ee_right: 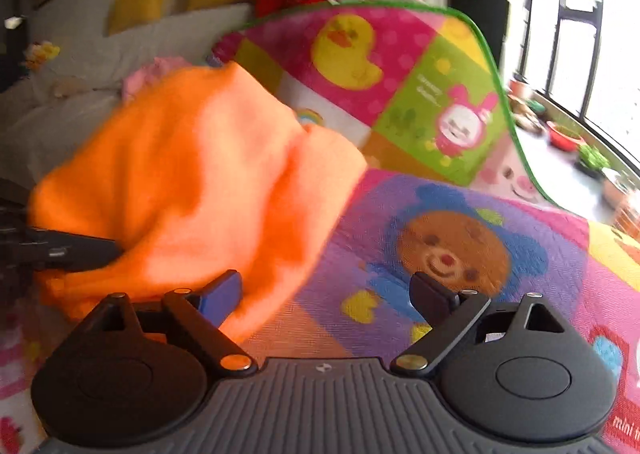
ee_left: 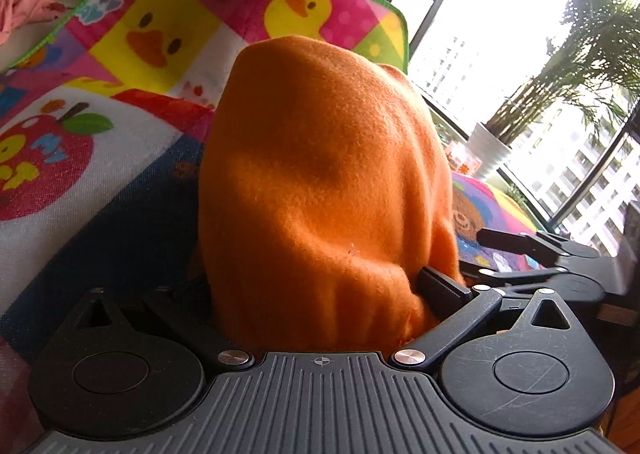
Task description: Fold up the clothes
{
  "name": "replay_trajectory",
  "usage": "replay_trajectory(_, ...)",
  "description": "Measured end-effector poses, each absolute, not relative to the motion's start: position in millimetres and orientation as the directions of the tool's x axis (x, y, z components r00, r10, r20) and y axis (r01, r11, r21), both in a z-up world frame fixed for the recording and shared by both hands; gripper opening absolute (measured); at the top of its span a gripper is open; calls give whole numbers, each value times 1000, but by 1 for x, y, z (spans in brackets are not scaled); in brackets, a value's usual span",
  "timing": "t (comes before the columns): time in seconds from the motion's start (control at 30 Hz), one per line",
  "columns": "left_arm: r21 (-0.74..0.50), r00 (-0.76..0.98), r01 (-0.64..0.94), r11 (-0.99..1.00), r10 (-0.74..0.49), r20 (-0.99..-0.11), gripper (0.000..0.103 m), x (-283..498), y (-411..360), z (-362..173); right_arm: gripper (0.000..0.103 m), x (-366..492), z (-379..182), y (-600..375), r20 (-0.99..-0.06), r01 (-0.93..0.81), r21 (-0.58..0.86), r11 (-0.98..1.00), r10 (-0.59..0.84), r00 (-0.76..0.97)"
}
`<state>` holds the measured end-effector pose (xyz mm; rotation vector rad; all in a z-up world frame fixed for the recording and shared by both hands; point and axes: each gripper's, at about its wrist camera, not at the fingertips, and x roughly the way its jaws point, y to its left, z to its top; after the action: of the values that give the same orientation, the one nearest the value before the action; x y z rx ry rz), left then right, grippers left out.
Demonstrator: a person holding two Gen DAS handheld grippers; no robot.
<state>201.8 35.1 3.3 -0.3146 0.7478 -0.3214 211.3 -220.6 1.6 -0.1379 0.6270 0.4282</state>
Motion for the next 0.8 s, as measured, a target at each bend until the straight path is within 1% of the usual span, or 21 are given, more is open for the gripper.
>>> replay_trajectory(0.07,-394,690,171,903,-395,-606,103,201,36,3,92,196,9,-219,-578,-512,-8,859,415,703)
replay_trajectory(0.2,-393,691,173,903,-396,-605,103,203,34,5,92,175,18,-202,-562,-593,-91,800,450,694)
replay_trajectory(0.27,-393,690,183,901,-402,-602,103,201,31,7,92,179,16,-192,-566,-599,-115,793,443,695)
replay_trajectory(0.37,-393,689,200,898,-414,-595,103,199,27,12,93,191,8,-185,-582,-568,-155,809,390,714)
replay_trajectory(0.4,-395,688,207,895,-420,-592,103,197,26,14,94,193,7,-187,-581,-552,-161,818,374,723)
replay_trajectory(0.53,-416,702,230,880,-445,-555,103,186,34,26,95,199,6,-200,-576,-489,-170,856,316,754)
replay_trajectory(0.57,-424,711,225,877,-446,-544,103,185,38,29,95,199,6,-208,-582,-480,-136,867,322,747)
replay_trajectory(0.63,-439,728,211,873,-441,-525,103,184,47,34,95,205,10,-229,-593,-475,40,879,403,697)
replay_trajectory(0.73,-451,746,168,876,-413,-523,103,189,60,32,95,214,14,-261,-536,-426,334,841,541,648)
replay_trajectory(0.8,-494,738,129,860,-416,-531,103,198,69,27,95,224,13,-270,-495,-382,462,800,590,638)
